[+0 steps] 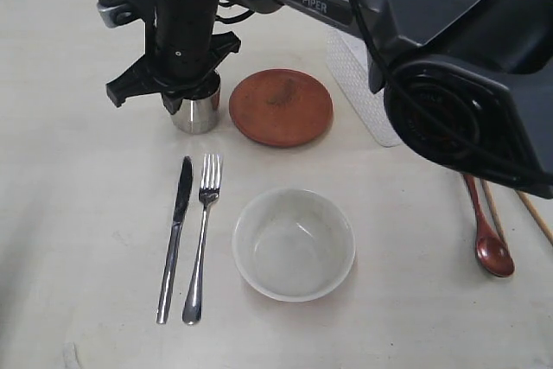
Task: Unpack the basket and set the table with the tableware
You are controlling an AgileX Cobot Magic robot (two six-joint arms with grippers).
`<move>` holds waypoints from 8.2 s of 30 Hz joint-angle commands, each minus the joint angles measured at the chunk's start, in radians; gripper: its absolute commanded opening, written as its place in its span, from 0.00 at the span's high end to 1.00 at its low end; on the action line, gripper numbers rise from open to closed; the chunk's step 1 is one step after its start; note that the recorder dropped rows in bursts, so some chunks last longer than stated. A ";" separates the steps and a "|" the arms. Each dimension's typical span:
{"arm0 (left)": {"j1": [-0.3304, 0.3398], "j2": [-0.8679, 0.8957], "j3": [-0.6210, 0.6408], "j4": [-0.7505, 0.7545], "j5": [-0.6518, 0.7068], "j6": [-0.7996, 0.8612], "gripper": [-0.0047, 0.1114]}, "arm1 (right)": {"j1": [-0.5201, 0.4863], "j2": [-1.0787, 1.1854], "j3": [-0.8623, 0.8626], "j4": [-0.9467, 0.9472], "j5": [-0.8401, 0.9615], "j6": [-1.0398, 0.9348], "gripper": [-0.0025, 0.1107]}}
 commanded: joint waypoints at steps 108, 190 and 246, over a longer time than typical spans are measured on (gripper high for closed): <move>0.005 -0.003 0.002 -0.012 -0.008 -0.003 0.96 | -0.094 -0.772 0.945 -0.035 -0.070 0.295 0.55; 0.005 -0.003 0.002 -0.008 -0.008 -0.003 0.96 | 0.126 -0.086 0.376 -0.211 -0.078 0.630 0.98; 0.005 -0.003 0.002 -0.008 -0.008 -0.003 0.96 | 0.280 -0.306 0.736 -0.192 -0.217 0.785 0.98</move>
